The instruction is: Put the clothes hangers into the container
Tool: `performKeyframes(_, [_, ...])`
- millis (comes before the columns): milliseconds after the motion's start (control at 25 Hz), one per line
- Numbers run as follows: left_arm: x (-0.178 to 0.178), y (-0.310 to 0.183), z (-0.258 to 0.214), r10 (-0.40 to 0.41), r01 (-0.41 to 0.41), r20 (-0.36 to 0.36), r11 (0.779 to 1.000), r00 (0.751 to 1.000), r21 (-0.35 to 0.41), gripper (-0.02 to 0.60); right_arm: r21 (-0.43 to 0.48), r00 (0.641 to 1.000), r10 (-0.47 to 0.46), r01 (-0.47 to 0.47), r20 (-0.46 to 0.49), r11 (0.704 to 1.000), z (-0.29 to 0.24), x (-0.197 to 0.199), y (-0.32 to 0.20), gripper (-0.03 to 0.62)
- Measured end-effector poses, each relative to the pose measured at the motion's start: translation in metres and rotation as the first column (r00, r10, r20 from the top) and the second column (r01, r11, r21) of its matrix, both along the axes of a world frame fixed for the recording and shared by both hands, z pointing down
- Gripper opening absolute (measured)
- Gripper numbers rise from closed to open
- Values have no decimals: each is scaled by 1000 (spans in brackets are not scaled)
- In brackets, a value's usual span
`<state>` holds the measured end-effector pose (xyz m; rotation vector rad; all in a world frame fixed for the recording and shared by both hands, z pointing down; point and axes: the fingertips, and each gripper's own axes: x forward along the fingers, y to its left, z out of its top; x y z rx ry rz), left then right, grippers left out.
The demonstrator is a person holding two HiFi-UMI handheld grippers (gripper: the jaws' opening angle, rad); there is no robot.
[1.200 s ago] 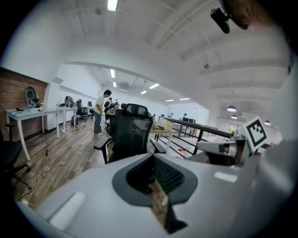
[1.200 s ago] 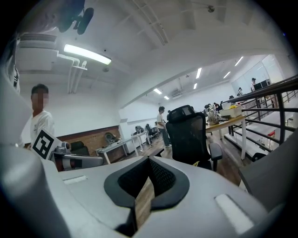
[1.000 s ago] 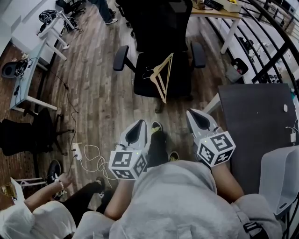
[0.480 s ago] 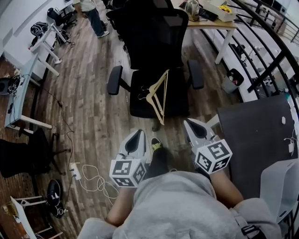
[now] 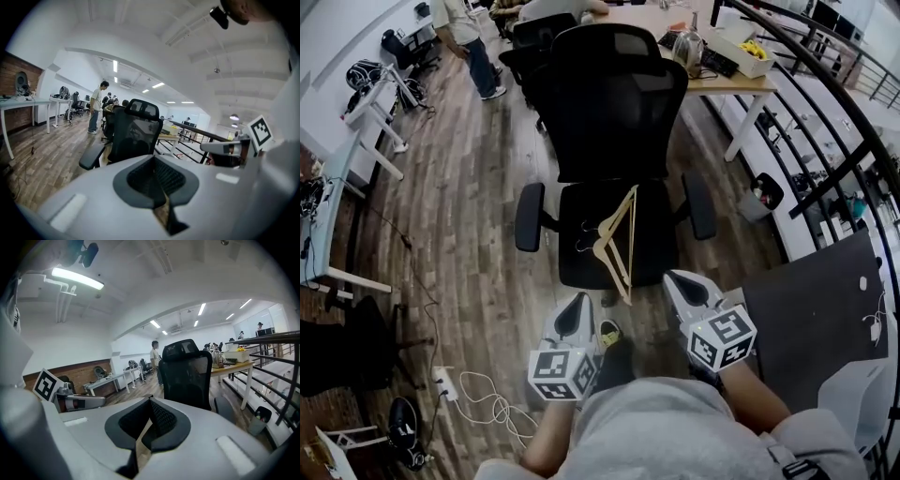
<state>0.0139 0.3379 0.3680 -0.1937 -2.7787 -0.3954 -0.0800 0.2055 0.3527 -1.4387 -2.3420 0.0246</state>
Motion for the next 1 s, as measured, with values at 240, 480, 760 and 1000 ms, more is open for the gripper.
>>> performKeyframes(240, [-29, 43, 3, -17, 17, -15, 1000, 1000, 18, 10, 7, 1000, 4, -4, -5, 1000, -1, -34, 39, -2])
performKeyframes(480, [-56, 81, 5, -1, 2, -46, 1000, 999, 22, 11, 22, 999, 23, -22, -28, 1000, 8, -63, 72, -2])
performKeyframes(760, [-88, 113, 15, 40, -38, -62, 999, 997, 36, 10, 34, 998, 50, -48, -39, 998, 17, -94, 108, -2])
performKeyframes(1000, [-102, 128, 30, 54, -49, -77, 997, 996, 66, 11, 67, 996, 76, -73, -50, 995, 27, -108, 119, -2])
